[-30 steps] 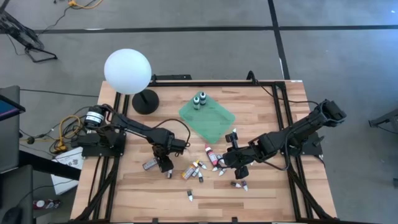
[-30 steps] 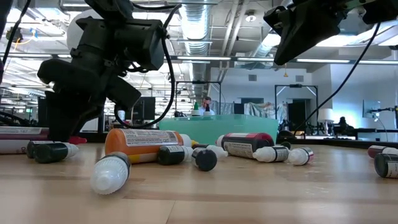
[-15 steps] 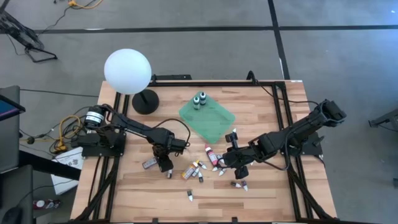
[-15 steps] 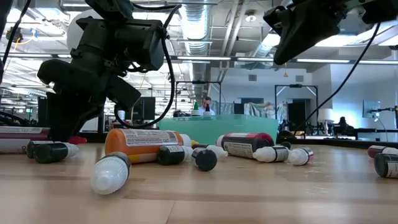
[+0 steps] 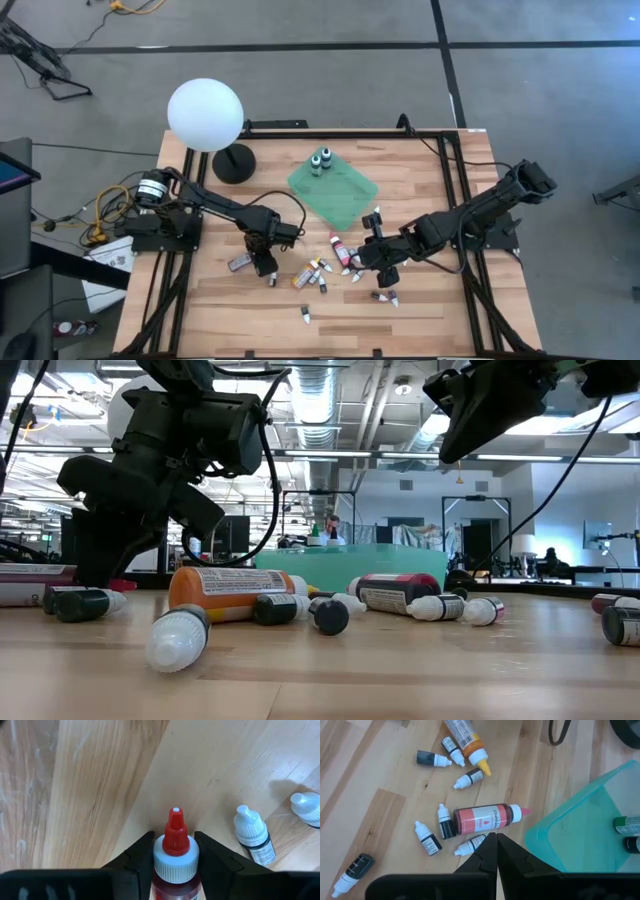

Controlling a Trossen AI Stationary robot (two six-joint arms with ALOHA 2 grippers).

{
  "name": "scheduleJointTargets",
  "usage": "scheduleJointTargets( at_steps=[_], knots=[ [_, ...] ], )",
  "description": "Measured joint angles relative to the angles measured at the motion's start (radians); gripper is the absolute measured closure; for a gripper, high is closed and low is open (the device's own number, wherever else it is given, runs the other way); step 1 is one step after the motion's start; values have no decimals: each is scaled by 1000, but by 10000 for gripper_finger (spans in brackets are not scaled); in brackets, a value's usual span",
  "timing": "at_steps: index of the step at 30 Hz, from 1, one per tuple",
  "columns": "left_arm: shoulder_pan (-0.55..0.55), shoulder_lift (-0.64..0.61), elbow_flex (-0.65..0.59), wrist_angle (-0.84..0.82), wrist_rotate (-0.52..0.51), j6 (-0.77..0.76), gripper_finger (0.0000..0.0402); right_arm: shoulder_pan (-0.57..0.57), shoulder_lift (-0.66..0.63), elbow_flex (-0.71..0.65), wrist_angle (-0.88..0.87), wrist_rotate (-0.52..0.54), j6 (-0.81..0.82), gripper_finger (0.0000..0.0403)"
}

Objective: Pick & Place food coloring
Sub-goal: Put the large red food coloring bottle into the green bin

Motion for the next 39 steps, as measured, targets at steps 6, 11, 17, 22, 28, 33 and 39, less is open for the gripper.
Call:
scheduleJointTargets(
  at_steps=[6, 11, 17, 22, 28, 33, 39],
  knots=[
    [0, 0, 0, 0, 0, -8, 262, -8, 0, 0, 0, 0, 0, 403],
    [0, 0, 0, -1, 2, -11, 265, -12, 0, 0, 0, 0, 0, 403],
    [0, 0, 0, 0, 0, -11, 285, -14, 0, 0, 0, 0, 0, 403],
    [0, 0, 0, 0, -3, -11, 272, -14, 0, 0, 0, 0, 0, 403],
    [0, 0, 0, 0, -6, -12, 271, -14, 0, 0, 0, 0, 1, 403],
    [0, -1, 0, 0, -6, -12, 285, -14, 0, 0, 0, 0, 2, 403],
    [0, -1, 0, 0, -10, -12, 273, -14, 0, 0, 0, 0, 3, 403]
  ],
)
